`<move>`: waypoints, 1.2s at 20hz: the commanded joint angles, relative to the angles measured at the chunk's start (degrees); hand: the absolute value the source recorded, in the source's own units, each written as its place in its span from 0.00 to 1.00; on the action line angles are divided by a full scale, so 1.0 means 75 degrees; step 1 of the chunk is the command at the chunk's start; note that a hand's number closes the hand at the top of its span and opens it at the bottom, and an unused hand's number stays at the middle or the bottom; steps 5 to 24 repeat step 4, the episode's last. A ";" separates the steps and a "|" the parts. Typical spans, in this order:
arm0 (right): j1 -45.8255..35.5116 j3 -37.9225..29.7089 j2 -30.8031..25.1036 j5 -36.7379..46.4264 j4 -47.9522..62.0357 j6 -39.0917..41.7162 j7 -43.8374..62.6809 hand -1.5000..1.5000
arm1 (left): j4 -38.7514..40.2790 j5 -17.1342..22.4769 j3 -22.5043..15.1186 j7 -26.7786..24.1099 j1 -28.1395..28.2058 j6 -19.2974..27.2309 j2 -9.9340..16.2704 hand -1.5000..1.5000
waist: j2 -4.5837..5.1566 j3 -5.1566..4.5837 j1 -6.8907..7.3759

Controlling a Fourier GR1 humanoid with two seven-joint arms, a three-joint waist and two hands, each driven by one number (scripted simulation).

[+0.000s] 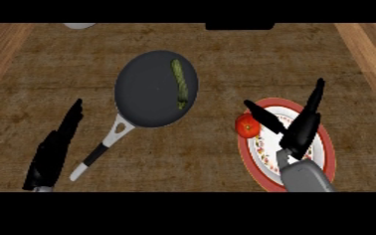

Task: Pick the squash from the plate and place it in the pan

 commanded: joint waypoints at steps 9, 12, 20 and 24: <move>0.2362 0.0257 -0.0909 0.0252 -0.2862 0.0655 0.0457 0.00 | 0.0412 0.0053 0.0358 -0.0025 -0.0577 -0.0268 0.0101 0.50 | 0.0013 -0.0002 -0.0036; 0.2362 0.0257 -0.0909 0.0252 -0.2862 0.0655 0.0457 0.00 | 0.0412 0.0053 0.0358 -0.0025 -0.0577 -0.0268 0.0101 0.50 | 0.0013 -0.0002 -0.0036; 0.2362 0.0257 -0.0909 0.0252 -0.2862 0.0655 0.0457 0.00 | 0.0412 0.0053 0.0358 -0.0025 -0.0577 -0.0268 0.0101 0.50 | 0.0013 -0.0002 -0.0036; 0.2362 0.0257 -0.0909 0.0252 -0.2862 0.0655 0.0457 0.00 | 0.0412 0.0053 0.0358 -0.0025 -0.0577 -0.0268 0.0101 0.50 | 0.0013 -0.0002 -0.0036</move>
